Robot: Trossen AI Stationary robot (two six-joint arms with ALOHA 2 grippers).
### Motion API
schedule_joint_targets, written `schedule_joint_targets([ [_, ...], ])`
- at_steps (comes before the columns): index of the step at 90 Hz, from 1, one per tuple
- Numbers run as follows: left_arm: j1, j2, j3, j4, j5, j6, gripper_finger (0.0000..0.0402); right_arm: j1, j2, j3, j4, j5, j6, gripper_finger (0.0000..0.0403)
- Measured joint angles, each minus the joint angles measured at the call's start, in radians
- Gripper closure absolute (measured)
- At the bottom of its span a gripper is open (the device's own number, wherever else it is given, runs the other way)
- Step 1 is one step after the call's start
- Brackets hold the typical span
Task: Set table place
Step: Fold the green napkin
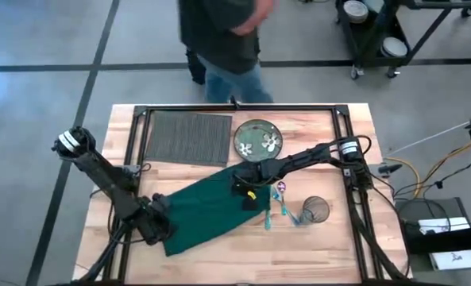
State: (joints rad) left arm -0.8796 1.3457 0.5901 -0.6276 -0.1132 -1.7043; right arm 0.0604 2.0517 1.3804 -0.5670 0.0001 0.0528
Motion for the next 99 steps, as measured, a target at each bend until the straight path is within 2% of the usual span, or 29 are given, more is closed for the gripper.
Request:
schedule_joint_targets([
  [6, -0.021, 0.001, -0.006, 0.037, 0.032, -0.012, 0.0287, 0.0, -0.006, -0.001, -0.001, 0.0, 0.0, 0.0403],
  [23, -0.03, -0.02, 0.026, 0.013, 0.042, 0.021, 0.0287, 0.0, -0.009, 0.037, 0.007, -0.001, -0.011, 0.0403],
  [43, -0.022, -0.086, 0.12, -0.101, -0.112, 0.047, 0.0287, -0.008, -0.013, 0.139, -0.044, 0.0, -0.037, 0.0392],
  [56, -0.02, -0.129, 0.139, -0.121, -0.244, 0.047, 0.0287, -0.035, -0.019, 0.206, -0.116, 0.001, -0.103, 0.0354],
  [64, -0.009, -0.145, 0.135, -0.122, -0.286, 0.048, 0.0287, -0.063, -0.021, 0.24, -0.113, 0.002, -0.14, 0.0323],
  [88, 0.154, -0.214, 0.085, -0.197, -0.261, 0.072, 0.0282, -0.137, -0.021, 0.259, 0.046, -0.013, -0.29, 0.0239],
  [99, 0.241, -0.243, 0.071, -0.176, -0.234, 0.157, 0.026, -0.17, -0.021, 0.247, 0.121, -0.098, -0.3, 0.0219],
])
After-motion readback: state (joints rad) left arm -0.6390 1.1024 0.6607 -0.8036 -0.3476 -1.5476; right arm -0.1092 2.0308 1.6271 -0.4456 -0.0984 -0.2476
